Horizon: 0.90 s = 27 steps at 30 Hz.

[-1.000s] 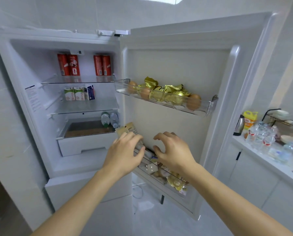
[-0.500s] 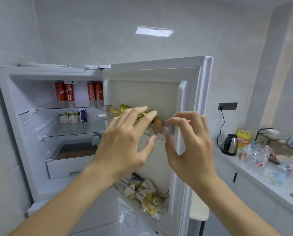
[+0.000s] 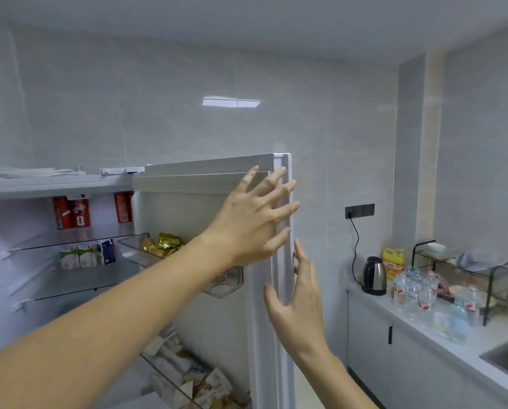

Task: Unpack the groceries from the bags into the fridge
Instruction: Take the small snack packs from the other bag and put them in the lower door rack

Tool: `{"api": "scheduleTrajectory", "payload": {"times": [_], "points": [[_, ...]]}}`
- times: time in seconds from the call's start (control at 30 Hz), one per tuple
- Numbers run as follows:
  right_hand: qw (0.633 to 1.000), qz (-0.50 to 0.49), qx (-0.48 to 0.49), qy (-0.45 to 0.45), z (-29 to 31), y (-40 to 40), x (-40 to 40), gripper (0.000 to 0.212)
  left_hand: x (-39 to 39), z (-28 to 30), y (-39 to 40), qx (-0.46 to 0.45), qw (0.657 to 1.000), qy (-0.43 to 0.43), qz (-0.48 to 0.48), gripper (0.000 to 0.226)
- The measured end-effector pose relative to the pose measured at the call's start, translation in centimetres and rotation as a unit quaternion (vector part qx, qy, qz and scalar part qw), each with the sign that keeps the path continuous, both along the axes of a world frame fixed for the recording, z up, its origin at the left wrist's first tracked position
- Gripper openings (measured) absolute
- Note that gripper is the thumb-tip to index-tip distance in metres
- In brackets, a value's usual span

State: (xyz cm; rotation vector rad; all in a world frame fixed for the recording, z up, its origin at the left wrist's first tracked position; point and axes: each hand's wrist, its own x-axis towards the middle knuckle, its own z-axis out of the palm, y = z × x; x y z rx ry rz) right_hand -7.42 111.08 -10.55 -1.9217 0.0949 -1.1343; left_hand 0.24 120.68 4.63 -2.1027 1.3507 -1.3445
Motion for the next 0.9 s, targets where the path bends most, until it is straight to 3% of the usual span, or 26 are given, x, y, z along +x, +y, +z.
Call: {"api": "scheduleTrajectory", "payload": {"times": [0.13, 0.37, 0.73, 0.9], "points": [[0.998, 0.008, -0.023, -0.051, -0.8, 1.7, -0.4, 0.086, -0.7, -1.0, 2.4, -0.032, 0.999, -0.002, -0.017, 0.055], [0.977, 0.111, -0.083, -0.161, -1.5, 6.1, -0.7, 0.073, -3.5, -2.4, 11.4, -0.112, 0.992, -0.036, -0.045, 0.045], [0.890, 0.329, -0.211, -0.234, -2.0, 21.3, 5.2, 0.092, -4.3, -3.8, 28.0, -0.221, 0.973, -0.030, 0.061, 0.052], [0.887, 0.343, -0.220, -0.216, -2.4, 28.6, 9.6, 0.085, -1.4, -4.9, 34.8, -0.255, 0.962, -0.018, 0.101, 0.056]]}}
